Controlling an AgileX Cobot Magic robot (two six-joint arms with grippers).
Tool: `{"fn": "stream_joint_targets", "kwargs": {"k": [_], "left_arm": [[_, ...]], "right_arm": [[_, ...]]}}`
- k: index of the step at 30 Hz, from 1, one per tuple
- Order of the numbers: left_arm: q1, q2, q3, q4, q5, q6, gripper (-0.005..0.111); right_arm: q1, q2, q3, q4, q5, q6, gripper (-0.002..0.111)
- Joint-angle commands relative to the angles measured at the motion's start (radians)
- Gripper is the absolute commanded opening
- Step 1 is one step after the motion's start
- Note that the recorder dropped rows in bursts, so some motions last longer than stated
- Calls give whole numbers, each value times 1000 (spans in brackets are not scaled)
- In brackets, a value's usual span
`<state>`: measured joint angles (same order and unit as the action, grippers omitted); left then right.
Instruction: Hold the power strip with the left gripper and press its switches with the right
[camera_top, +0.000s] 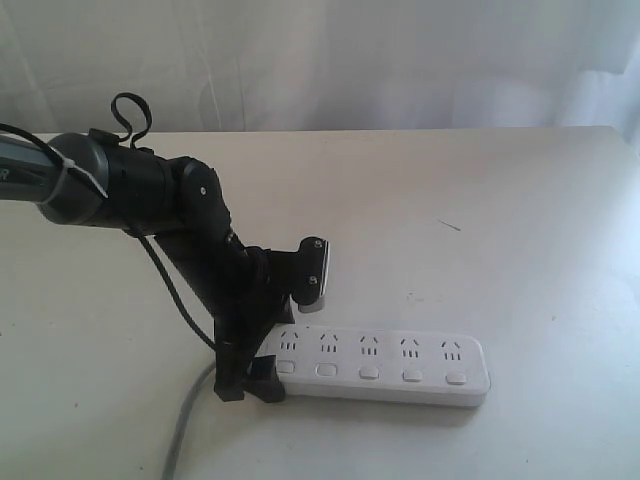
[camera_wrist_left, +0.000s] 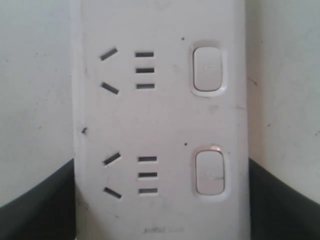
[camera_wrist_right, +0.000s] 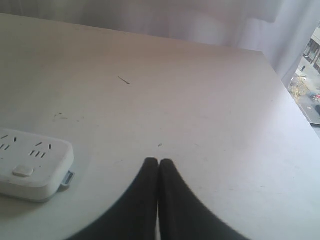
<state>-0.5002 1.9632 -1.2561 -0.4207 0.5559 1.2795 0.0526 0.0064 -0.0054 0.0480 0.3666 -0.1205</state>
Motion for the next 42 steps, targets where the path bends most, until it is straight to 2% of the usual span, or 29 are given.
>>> {"fn": "stream_joint_targets", "kwargs": {"k": [1,8,12,15,18,22,30,35,42], "left_arm": [[-2,0,-5,-20,23,-9,0],[-2,0,-5,-20,33,-9,0],[-2,0,-5,-20,48,-1,0],[-2,0,-5,-18,52,-1,0],[-2,0,-5,-16,56,-1,0],[-2,0,-5,5,67,-1,0],[-2,0,-5,17,75,-6,0],[-2,0,-5,17,90,-8,0],[-2,0,-5,17,93,-8,0]], "right_arm": [[-2,-6,5,0,-15,1,0],[-2,-6,5,-22,-15,-15,0],[-2,-6,5,-173,-60,-16,0],[-2,-6,5,-344,-159,-16,0],[-2,-6,5,-405,-266,-14,0],[-2,-6,5,-322,-464,86,0],[-2,-6,5,-167,-899,603,0],[-2,-6,5,-151,-1010,729,0],[-2,-6,5,-153,-1036,764,0]]}}
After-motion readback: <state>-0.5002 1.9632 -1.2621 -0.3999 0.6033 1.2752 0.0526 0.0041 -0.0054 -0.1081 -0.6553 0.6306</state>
